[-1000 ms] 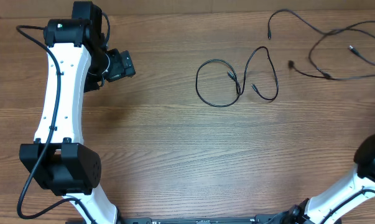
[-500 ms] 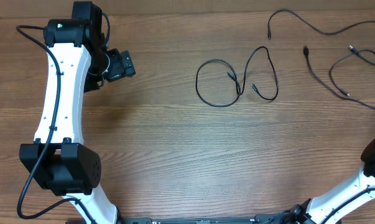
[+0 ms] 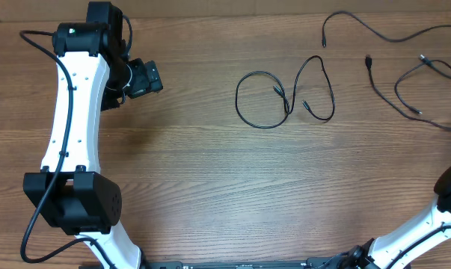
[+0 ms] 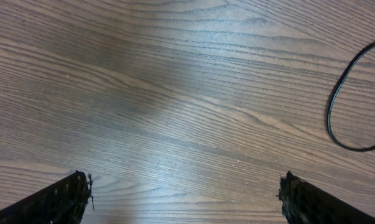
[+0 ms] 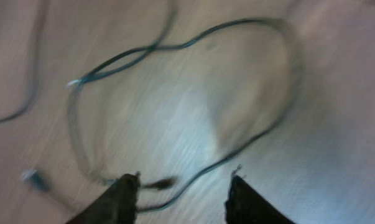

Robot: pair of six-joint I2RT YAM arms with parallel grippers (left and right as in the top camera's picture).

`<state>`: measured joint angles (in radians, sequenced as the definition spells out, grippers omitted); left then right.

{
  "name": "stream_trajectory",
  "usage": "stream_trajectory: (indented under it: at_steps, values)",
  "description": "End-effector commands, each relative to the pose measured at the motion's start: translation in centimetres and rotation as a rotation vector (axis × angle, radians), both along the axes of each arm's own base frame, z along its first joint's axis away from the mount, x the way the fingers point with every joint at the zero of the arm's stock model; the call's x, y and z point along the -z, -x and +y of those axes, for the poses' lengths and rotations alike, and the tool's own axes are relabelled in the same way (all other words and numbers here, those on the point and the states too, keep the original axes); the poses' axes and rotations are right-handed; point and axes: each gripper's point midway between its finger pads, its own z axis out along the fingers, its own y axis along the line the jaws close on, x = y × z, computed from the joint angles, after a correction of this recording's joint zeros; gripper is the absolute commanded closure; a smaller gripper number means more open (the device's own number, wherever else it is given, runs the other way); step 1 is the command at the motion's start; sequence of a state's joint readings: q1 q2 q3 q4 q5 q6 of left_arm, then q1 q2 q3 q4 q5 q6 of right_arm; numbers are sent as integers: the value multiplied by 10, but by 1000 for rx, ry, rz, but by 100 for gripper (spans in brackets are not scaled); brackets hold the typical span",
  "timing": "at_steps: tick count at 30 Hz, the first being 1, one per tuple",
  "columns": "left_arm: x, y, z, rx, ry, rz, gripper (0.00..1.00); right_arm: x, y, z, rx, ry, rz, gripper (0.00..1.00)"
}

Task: Untangle cables
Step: 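Move the right gripper left onto the remaining cable loop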

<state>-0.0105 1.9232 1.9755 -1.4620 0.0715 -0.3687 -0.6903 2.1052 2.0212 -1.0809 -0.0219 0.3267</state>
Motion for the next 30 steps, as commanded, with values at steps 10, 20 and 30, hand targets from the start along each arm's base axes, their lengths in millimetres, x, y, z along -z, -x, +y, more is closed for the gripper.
stream_trajectory:
  at_steps: [10, 20, 30]
  values:
    - [-1, -1, 0, -23, 7, -4, 0, 16, -88, 165, -587, -296, -175, 16]
    - [-1, -1, 0, -22, 7, -5, 0, 20, -105, 331, -903, -337, -89, 0]
    - [-1, -1, 0, -22, 7, -5, 0, 21, -89, 435, -1106, -353, -39, 0]
